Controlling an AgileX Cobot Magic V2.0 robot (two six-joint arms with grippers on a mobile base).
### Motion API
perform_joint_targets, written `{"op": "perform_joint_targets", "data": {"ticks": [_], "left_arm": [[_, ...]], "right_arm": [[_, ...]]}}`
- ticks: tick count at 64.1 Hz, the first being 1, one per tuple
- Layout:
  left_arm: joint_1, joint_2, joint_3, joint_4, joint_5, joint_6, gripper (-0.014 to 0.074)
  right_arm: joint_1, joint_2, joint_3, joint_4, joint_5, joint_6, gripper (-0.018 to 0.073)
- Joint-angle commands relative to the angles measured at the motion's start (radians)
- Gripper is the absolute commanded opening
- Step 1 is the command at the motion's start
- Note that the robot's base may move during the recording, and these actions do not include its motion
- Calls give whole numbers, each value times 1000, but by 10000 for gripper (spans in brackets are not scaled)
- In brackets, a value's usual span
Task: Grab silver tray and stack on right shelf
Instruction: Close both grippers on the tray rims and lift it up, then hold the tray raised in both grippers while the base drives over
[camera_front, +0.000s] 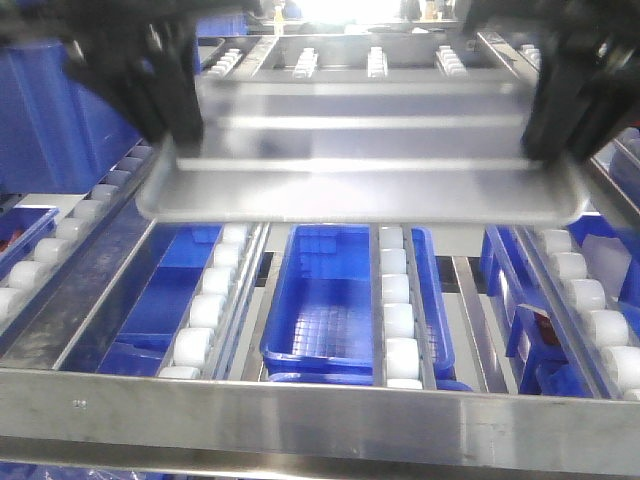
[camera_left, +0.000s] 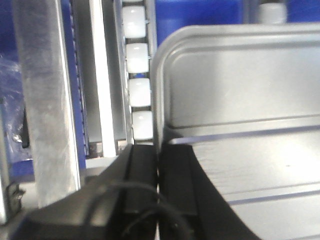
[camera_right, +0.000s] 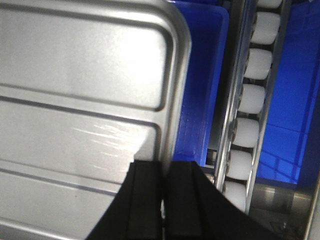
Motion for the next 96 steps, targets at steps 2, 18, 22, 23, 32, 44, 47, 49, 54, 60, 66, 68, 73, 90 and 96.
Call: {"op": "perform_joint_targets", "data": {"ticks": [2,18,22,23,32,44,47,49,54,60,66,68,73,90,96], "left_arm": [[-64,-117,-34,123,50,-68,-93],[-152,-201,-34,148,93,-111,-93],[-152,-197,-34,145,107,-111,-93],[-152,-197,-34,145,110,-111,-93],[-152,-191,-34,145,115,-111,-93],[-152,-191,-34,147,143,-111,-93],[-152,-191,-34,147,147,-111,-93],[-152,-191,-34,147,147,-111,-93],[-152,-191,-34,147,148,-111,-93],[-152,-191,-34,147,148,-111,-93],[-152,-191,-34,147,149,-111,-93],[-152,-191,-34,147,149,-111,-93],[-152,-191,-34,147,149,-111,-93],[-152,-191,-34,145,149,-111,-93],[-152,-191,-34,145,149,-111,-93]], "right_arm": [[0,-95,-21,-25,-1,-19,56],[0,-189,15,-25,33,-19,56],[0,-190,15,-25,45,-19,56],[0,-190,15,-25,45,-19,56],[0,-190,15,-25,53,-19,56],[0,-190,15,-25,60,-19,56],[0,-190,15,-25,66,-19,56],[0,-190,15,-25,67,-19,56],[0,-190,15,-25,68,-19,56],[0,-190,15,-25,68,-19,56],[0,-190,15,-25,68,-19,56],[0,-190,15,-25,68,-19,56],[0,-190,15,-25,68,-19,56],[0,-190,15,-25,68,-19,56],[0,-190,15,-25,68,-19,56]]}}
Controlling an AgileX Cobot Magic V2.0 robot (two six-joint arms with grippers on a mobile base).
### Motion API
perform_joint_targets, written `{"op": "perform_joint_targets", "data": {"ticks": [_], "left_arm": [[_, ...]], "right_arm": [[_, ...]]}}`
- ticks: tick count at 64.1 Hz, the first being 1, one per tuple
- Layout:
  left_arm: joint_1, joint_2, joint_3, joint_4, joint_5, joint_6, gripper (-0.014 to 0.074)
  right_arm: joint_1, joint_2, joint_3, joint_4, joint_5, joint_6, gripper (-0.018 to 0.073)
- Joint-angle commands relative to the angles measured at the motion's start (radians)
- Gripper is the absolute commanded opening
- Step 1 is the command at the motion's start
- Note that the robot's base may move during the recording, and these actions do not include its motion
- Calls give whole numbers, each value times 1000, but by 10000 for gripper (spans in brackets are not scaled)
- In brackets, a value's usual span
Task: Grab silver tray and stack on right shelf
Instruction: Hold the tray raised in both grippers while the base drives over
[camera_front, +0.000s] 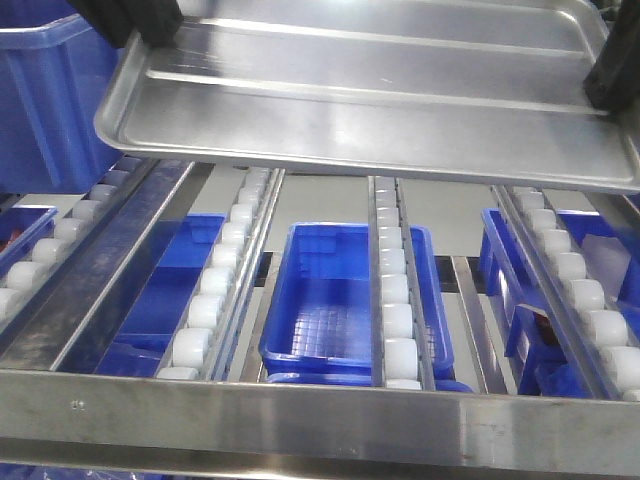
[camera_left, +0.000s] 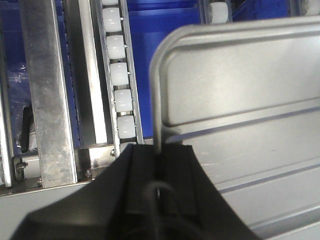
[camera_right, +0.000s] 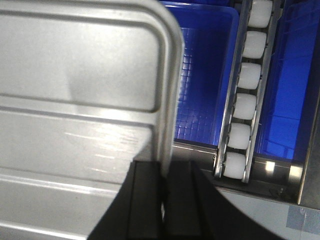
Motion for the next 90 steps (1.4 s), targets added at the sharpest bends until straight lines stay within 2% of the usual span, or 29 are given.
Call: {"op": "perform_joint_targets", "data": {"ticks": [1,90], "left_arm": [[-3,-30,-30,61,21,8,-93],[-3,-30,-30,61,24,8,-93]], "right_arm": [[-8,-26,-27,-66,-6,-16,56],[-8,-26,-27,-66,-6,-16,56]]}}
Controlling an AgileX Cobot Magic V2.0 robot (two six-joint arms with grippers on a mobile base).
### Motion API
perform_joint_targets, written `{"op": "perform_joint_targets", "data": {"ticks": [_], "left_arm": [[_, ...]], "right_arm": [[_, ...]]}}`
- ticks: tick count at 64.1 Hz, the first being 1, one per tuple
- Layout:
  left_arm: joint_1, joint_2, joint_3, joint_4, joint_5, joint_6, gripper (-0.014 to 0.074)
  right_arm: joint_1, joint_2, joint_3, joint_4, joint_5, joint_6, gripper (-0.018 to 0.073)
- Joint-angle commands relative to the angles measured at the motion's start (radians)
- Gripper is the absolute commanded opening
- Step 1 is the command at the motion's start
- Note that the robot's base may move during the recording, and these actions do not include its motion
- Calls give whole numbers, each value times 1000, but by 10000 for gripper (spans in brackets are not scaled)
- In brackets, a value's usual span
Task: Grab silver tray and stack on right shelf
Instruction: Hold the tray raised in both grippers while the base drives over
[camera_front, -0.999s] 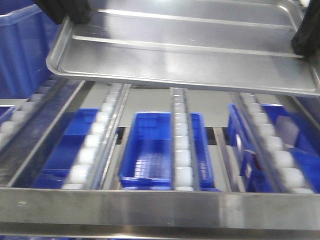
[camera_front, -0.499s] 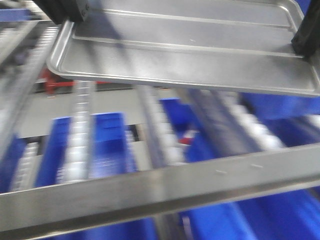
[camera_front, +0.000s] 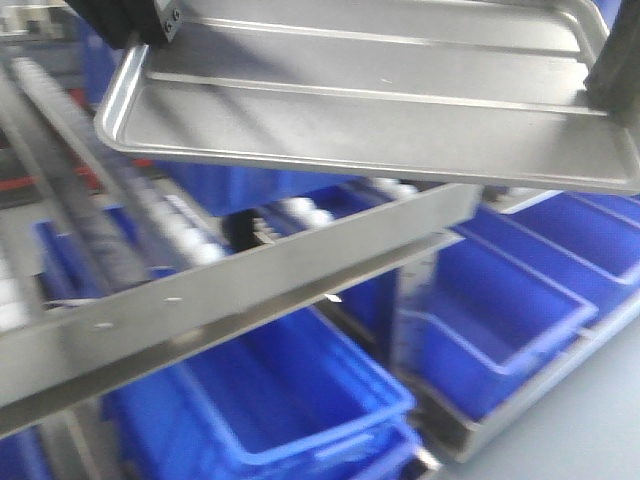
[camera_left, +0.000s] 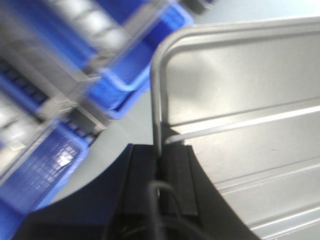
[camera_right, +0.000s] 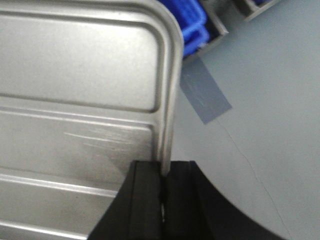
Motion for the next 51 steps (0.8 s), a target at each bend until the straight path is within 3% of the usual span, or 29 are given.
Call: {"op": "perform_joint_targets", "data": {"ticks": [1,51], "left_arm": [[-3,-30,-30,61,21,8,-93],[-3,-30,-30,61,21,8,-93]], "right_arm": [[-8,-26,-27,-68,-6,-16,56],[-8,-26,-27,-68,-4,-16,56]]}}
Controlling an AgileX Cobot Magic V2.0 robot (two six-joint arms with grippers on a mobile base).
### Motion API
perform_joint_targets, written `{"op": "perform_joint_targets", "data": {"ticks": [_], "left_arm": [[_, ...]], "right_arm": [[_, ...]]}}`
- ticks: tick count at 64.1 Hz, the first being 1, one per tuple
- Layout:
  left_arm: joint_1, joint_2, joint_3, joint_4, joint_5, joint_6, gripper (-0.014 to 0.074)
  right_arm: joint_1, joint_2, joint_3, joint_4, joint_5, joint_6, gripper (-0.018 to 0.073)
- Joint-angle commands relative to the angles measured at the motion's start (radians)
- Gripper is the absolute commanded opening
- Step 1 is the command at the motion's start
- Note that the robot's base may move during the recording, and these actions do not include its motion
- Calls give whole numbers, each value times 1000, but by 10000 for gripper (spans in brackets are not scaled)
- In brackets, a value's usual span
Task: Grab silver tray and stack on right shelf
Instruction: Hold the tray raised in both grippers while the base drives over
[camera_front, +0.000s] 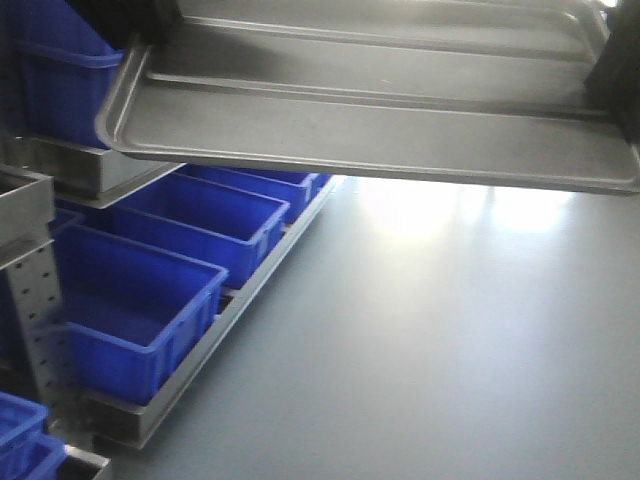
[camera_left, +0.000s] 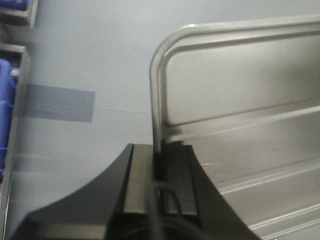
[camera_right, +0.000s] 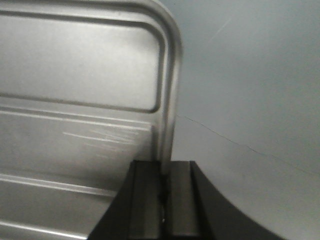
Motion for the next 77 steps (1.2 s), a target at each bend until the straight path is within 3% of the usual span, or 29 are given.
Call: {"op": "perform_joint_targets", "data": {"ticks": [1,77], "left_arm": [[-3,-30,-30,62,21,8,-93],[-3,-30,-30,62,21,8,-93]], "right_arm": [[-8,-26,-27,-68,-5,-16,56],[-8,-26,-27,-68,-4,-16,56]]}}
